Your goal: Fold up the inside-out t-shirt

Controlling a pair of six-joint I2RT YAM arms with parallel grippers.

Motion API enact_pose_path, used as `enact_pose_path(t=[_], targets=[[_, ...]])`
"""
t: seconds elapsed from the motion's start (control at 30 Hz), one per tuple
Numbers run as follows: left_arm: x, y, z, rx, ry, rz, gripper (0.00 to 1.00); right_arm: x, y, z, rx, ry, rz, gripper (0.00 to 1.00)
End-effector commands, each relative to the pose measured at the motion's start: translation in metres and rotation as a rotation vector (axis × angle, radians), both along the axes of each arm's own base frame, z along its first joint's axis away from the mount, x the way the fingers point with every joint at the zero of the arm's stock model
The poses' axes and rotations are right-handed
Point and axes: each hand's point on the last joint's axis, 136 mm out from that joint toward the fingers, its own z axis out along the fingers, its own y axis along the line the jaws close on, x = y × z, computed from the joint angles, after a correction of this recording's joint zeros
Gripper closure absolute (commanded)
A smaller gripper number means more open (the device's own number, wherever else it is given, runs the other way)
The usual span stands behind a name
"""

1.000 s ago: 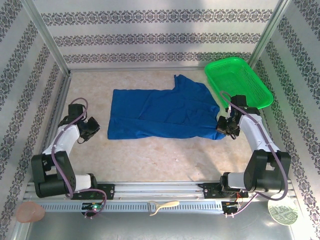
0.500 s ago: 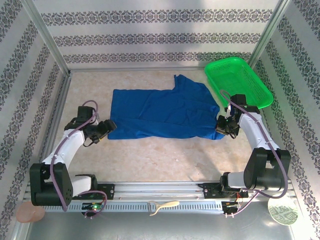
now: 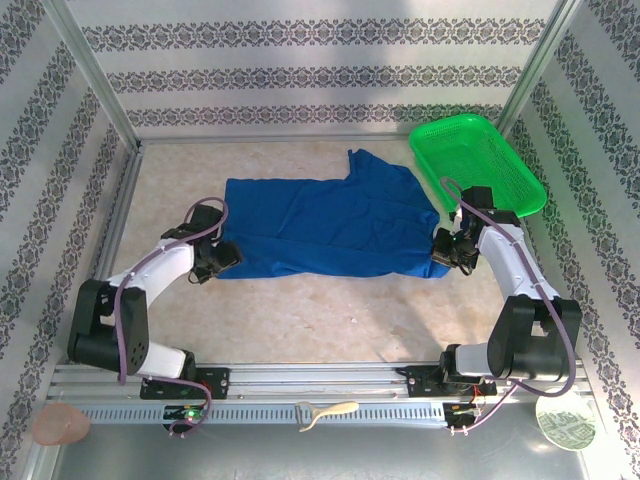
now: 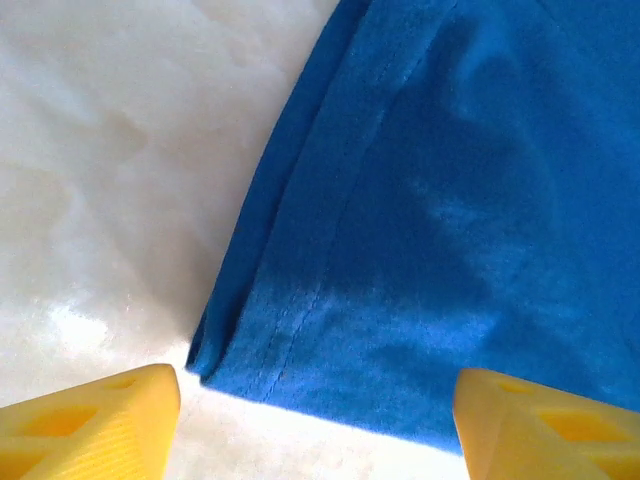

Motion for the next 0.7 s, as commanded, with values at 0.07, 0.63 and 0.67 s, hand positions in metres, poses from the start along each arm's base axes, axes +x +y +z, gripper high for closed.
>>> enact_pose_path(t=[0.07, 0.63, 0.67], targets=[[0.007, 0.005, -0.018, 0.089, 0.052, 0.026, 0.29, 0.006, -0.001, 0.002, 0.010, -0.009, -0.020, 1.00], [0.007, 0.016, -0.020, 0.166, 0.106, -0.021, 1.00, -0.002, -0.005, -0.001, -0.017, 0.021, -0.012, 1.00], [0.004, 0.020, -0.016, 0.171, 0.106, -0.023, 1.00, -0.003, -0.005, 0.000, -0.020, 0.020, -0.013, 1.00]])
